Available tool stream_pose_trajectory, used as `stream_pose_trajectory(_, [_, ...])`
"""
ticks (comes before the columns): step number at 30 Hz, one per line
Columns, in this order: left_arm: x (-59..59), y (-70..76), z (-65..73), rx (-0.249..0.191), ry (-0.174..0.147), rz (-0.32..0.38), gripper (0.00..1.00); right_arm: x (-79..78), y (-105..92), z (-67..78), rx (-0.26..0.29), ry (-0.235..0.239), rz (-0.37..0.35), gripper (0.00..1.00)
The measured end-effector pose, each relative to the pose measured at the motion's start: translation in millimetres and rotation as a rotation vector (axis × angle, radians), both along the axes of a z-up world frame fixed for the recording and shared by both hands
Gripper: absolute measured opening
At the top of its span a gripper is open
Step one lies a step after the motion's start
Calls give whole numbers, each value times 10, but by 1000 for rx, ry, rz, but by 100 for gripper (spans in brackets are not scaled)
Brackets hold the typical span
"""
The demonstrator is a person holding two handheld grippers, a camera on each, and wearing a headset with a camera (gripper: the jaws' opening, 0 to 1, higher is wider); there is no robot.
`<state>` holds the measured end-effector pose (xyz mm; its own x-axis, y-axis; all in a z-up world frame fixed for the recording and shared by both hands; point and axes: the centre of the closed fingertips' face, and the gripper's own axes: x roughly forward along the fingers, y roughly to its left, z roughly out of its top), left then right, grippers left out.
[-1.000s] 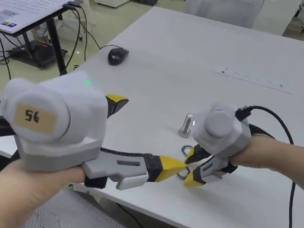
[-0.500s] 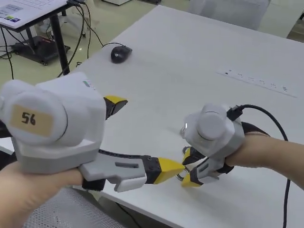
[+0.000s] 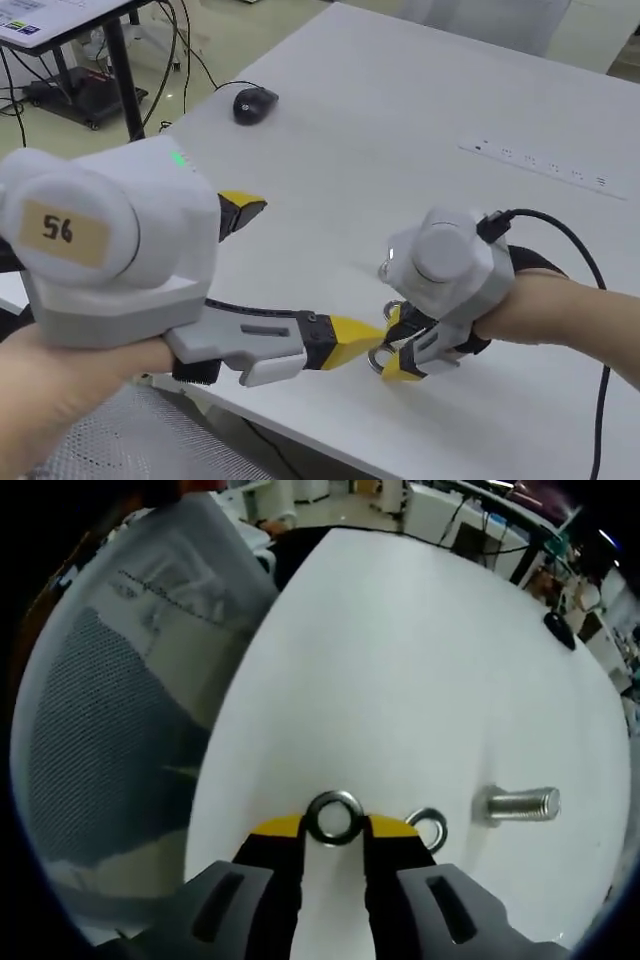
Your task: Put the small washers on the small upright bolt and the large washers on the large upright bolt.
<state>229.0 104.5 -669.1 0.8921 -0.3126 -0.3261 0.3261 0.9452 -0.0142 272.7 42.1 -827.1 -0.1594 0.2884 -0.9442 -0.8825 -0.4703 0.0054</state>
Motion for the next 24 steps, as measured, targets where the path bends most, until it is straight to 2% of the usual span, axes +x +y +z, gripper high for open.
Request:
stream_pose_trajectory(4, [1,-1,-21,-1,9,-1,91,16,-7,34,-4,10,-16,22])
stream_pose_trajectory(9, [22,-3,-26,-5,8,-2,91,104,4,183,14,4,-23,22])
stream_pose_trajectory(11, [29,-17,-30,-4,10,-8,91,159,8,263,22,-12,-19,22])
stream_pose_trajectory(14, [42,-34,-22,-4,7,-14,91,271,47,433,50,-30,-26,22])
stream_pose_trajectory(17, [56,-42,-36,0,12,-20,92,448,113,633,82,-55,-49,22])
stream_pose_trajectory(20, [69,-39,-40,2,10,-22,92,616,165,734,92,-89,-50,22])
stream_pose_trajectory(24, [89,-34,-36,-5,6,-22,92,752,229,841,95,-115,-55,22])
